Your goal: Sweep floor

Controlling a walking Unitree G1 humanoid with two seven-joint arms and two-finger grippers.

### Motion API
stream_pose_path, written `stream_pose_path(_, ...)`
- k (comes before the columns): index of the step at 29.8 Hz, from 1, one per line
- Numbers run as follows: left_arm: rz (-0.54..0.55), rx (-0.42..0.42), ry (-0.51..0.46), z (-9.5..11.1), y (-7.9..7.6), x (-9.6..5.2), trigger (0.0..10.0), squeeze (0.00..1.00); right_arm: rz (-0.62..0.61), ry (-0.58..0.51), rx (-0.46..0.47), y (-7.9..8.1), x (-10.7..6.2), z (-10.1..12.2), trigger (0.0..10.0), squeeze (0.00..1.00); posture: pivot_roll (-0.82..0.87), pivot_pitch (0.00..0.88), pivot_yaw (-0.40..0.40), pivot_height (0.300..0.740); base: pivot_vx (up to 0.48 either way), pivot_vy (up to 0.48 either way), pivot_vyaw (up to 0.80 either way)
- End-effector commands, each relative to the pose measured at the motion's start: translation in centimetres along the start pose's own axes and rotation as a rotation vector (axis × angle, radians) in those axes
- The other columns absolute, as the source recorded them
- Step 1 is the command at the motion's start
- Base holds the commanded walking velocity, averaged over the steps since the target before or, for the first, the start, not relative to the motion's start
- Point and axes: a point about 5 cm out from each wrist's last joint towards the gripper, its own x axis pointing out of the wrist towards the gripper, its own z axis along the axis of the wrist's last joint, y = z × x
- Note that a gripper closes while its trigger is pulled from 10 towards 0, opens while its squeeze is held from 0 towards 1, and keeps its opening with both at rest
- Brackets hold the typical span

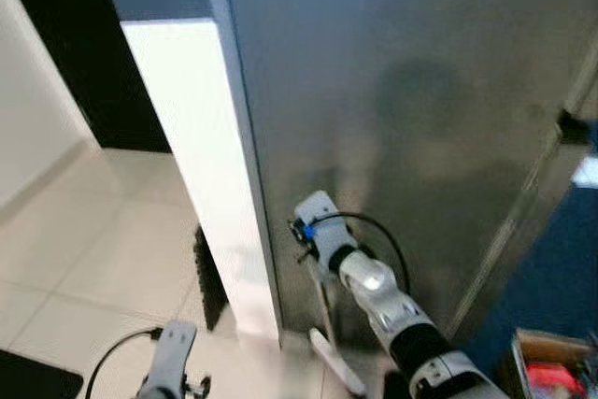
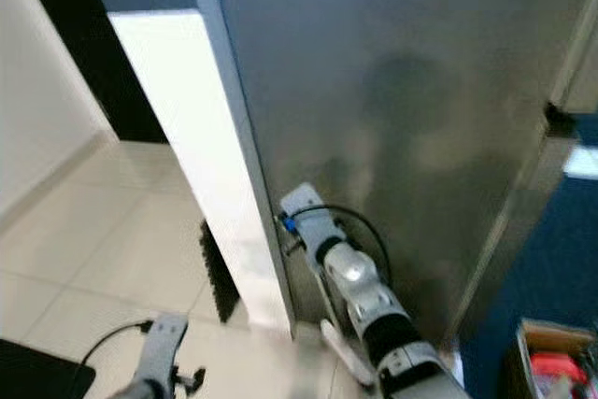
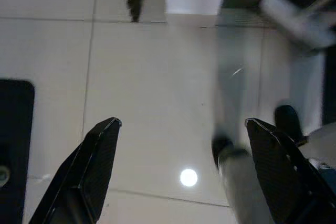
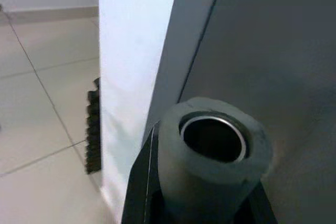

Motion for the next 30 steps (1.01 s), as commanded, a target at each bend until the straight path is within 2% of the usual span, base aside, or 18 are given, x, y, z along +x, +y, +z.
stream_pose_path(1,0.020,0.000,0.031,-0.7,0.5,-0.2,10.0,0.00,0.026,-0.007,-0.086,0.0,0.4,0.8,10.0,0.00,-0.05,0.000,0.052,0.740,0.000,0.000,0.00)
stream_pose_path(3,0.007,0.003,0.032,-0.9,0.4,-0.2,10.0,0.00,0.051,0.007,-0.114,-0.1,0.4,0.6,10.0,0.00,-0.05,0.000,0.050,0.740,0.000,0.000,0.00)
stream_pose_path(7,-0.021,-0.005,0.048,-1.4,0.1,-0.4,10.0,0.00,0.123,0.029,-0.115,0.1,0.2,0.3,10.0,0.00,-0.05,0.000,0.043,0.740,0.000,-0.457,0.00)
stream_pose_path(9,-0.017,-0.002,0.054,-1.9,0.1,-0.5,10.0,0.00,0.168,0.047,-0.112,0.8,0.1,-0.1,10.0,0.00,-0.04,0.000,0.033,0.740,0.000,-0.465,0.00)
stream_pose_path(12,-0.010,-0.021,0.058,-2.4,0.0,-0.7,10.0,0.00,0.218,0.049,-0.135,1.9,0.2,-0.3,10.0,0.00,-0.04,0.000,0.026,0.740,0.000,0.000,0.00)
stream_pose_path(14,-0.011,-0.017,0.059,-2.5,0.0,-0.8,10.0,0.00,0.224,0.047,-0.146,2.1,0.2,-0.4,10.0,0.00,-0.03,0.000,0.025,0.740,0.000,0.000,0.00)
stream_pose_path(16,-0.010,-0.019,0.061,-2.7,0.0,-0.9,10.0,0.00,0.237,0.030,-0.147,2.4,0.2,-0.2,10.0,0.00,-0.03,0.010,0.022,0.740,0.000,0.000,0.00)
stream_pose_path(18,-0.006,-0.021,0.074,-3.6,0.1,-1.2,10.0,0.00,0.227,-0.033,-0.199,2.8,0.3,0.4,10.0,0.00,-0.02,0.056,0.017,0.740,0.000,0.000,0.00)
stream_pose_path(20,-0.005,-0.020,0.080,-4.0,0.1,-1.3,10.0,0.00,0.218,-0.060,-0.225,3.0,0.4,0.7,10.0,0.00,-0.02,0.056,0.017,0.740,0.000,0.000,0.00)
stream_pose_path(22,-0.002,-0.020,0.096,-4.9,0.3,-1.7,10.0,0.00,0.184,-0.122,-0.209,3.0,0.4,1.2,10.0,0.00,-0.02,0.089,0.014,0.740,0.000,0.000,0.00)
stream_pose_path(27,-0.002,-0.017,0.112,-5.7,0.5,-2.1,10.0,0.00,0.179,-0.139,-0.208,3.0,0.3,1.1,10.0,0.00,-0.01,0.106,0.015,0.740,0.000,0.000,0.00)
stream_pose_path(29,0.000,-0.019,0.117,-6.1,0.6,-2.3,10.0,0.00,0.236,-0.154,-0.088,3.5,0.1,1.1,10.0,0.00,0.00,0.120,0.015,0.740,0.000,0.000,0.00)
stream_pose_path(30,0.000,-0.019,0.117,-6.1,0.6,-2.3,10.0,0.00,0.236,-0.154,-0.088,3.5,0.1,1.1,10.0,0.00,0.00,0.120,0.015,0.740,0.000,0.000,0.00)
